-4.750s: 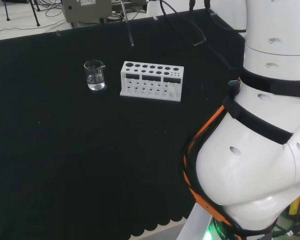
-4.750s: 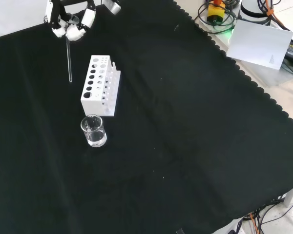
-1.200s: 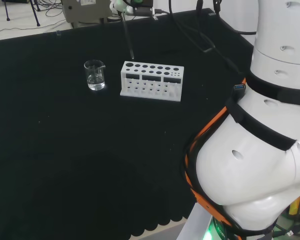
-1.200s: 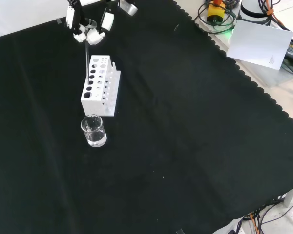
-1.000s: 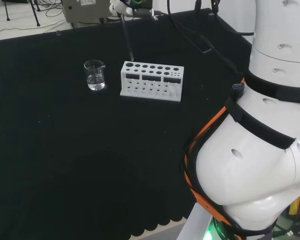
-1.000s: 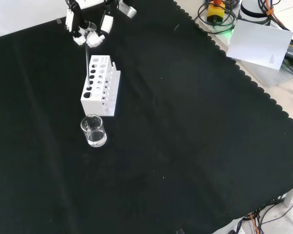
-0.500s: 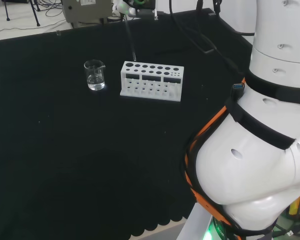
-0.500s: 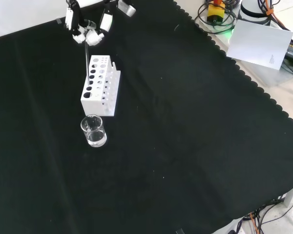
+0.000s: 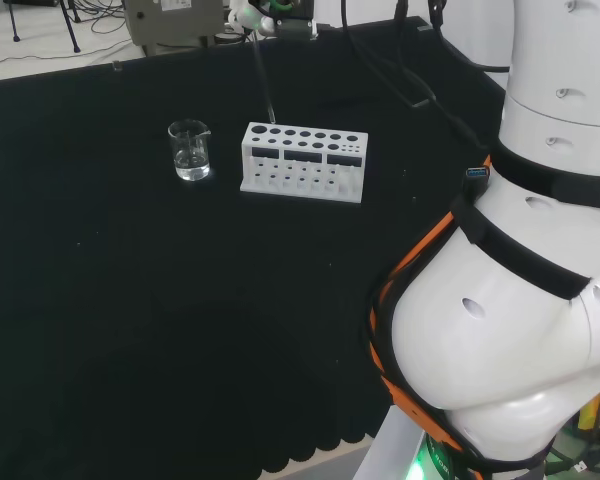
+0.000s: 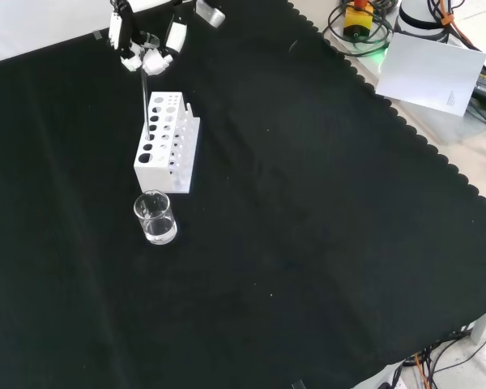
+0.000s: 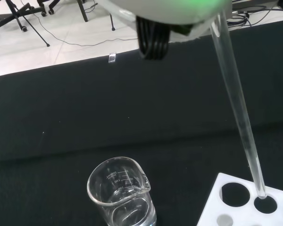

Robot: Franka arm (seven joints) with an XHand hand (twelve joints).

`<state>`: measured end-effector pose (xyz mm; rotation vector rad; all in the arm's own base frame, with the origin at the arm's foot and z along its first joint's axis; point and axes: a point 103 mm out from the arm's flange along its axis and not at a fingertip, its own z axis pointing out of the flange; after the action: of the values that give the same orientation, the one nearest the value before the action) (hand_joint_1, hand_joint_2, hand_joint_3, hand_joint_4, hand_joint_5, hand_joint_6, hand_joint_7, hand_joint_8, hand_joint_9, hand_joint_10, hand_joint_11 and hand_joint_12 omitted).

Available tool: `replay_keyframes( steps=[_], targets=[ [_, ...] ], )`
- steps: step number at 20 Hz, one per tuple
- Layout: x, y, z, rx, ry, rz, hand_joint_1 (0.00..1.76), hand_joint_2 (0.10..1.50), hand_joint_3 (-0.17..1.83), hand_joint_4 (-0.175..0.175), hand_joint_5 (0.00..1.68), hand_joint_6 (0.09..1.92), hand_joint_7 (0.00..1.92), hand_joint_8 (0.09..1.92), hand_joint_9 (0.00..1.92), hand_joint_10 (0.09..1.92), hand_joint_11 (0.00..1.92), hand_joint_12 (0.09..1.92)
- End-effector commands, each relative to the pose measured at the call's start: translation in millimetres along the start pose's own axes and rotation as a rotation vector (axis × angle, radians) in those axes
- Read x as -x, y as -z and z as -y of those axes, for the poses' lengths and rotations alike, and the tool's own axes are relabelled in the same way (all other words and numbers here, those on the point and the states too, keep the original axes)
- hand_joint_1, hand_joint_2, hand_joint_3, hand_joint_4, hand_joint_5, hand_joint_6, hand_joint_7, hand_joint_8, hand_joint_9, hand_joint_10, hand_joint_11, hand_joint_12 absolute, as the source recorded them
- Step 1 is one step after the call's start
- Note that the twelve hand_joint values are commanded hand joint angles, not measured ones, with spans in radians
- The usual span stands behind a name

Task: Put the glass rod back on the white test tube rack.

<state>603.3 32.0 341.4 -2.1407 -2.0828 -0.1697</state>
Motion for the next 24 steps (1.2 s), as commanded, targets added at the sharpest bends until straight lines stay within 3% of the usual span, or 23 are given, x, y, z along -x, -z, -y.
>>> replay_keyframes(
  steps=[1,24],
  targets=[
    [-2,-2,0,-0.004,0.003,0.002,1.3,0.7,0.73,-0.175,1.13,0.67,1.12,1.27,1.65,0.91,1.63,0.74],
    [2,-23,-11,-0.03,0.013,0.014,1.3,0.7,0.73,-0.175,1.13,0.67,1.12,1.27,1.65,0.91,1.63,0.74]
  ],
)
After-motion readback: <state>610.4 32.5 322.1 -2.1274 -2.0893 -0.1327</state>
